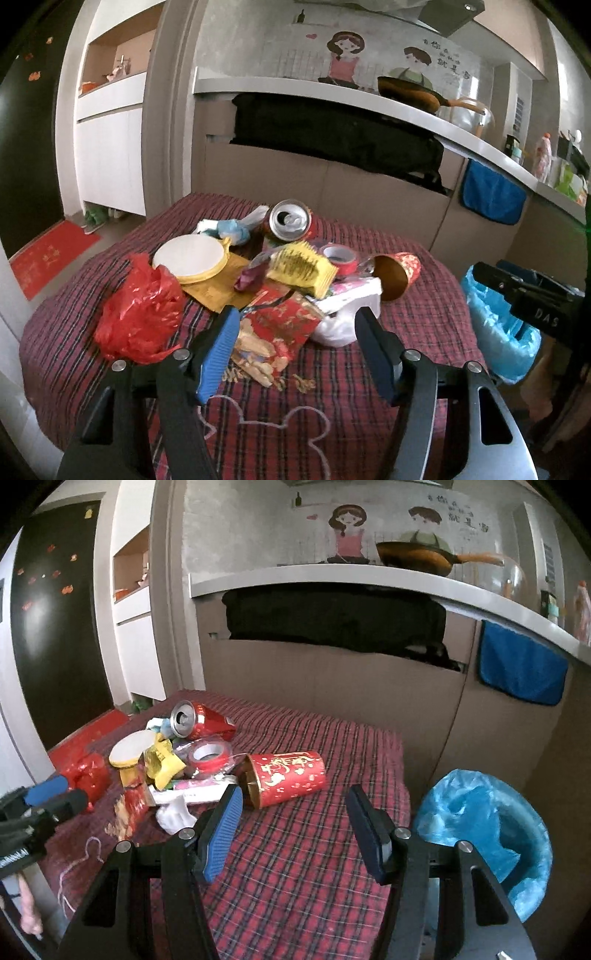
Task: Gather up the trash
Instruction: 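Move the left tool to the red plastic bag and close on it, then carry the red bag over the blue bin and open the left tool, then grasp the red-and-gold snack bag with left tool while right tool grasps red cup, then carry snack bag and red cup over the bin and release both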
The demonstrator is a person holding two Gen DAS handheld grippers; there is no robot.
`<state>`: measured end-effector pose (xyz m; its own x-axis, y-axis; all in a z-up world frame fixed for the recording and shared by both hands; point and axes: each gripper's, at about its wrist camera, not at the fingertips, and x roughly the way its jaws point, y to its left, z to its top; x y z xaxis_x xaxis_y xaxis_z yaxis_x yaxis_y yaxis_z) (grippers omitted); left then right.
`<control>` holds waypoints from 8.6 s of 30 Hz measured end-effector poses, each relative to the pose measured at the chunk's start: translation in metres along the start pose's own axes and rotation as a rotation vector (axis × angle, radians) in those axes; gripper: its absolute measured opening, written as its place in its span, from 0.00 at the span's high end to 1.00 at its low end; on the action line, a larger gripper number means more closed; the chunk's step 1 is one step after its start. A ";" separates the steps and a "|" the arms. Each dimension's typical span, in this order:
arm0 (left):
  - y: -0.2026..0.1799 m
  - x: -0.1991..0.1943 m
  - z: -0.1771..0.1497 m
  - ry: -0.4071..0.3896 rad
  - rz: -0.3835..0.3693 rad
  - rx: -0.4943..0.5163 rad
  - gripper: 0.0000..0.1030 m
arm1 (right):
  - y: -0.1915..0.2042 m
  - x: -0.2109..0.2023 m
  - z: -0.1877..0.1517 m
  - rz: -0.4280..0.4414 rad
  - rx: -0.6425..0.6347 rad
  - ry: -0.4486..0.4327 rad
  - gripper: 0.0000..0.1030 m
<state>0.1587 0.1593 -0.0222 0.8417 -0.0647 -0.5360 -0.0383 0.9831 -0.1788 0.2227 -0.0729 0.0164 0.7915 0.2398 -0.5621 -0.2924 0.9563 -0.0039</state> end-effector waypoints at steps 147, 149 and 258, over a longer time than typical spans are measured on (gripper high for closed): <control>-0.247 0.106 0.067 0.120 -0.220 0.133 0.54 | -0.208 -0.029 0.010 -0.122 0.150 0.038 0.65; -0.228 0.099 0.069 0.111 -0.206 0.117 0.54 | -0.189 -0.027 0.015 -0.113 0.116 0.031 0.65; 0.007 0.027 0.042 0.075 0.077 0.009 0.99 | -0.030 0.012 0.020 0.146 -0.020 0.118 0.98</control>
<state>0.2039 0.1715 -0.0035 0.7939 -0.0013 -0.6081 -0.0958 0.9872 -0.1272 0.2516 -0.0953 0.0266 0.6716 0.3536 -0.6511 -0.4115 0.9088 0.0690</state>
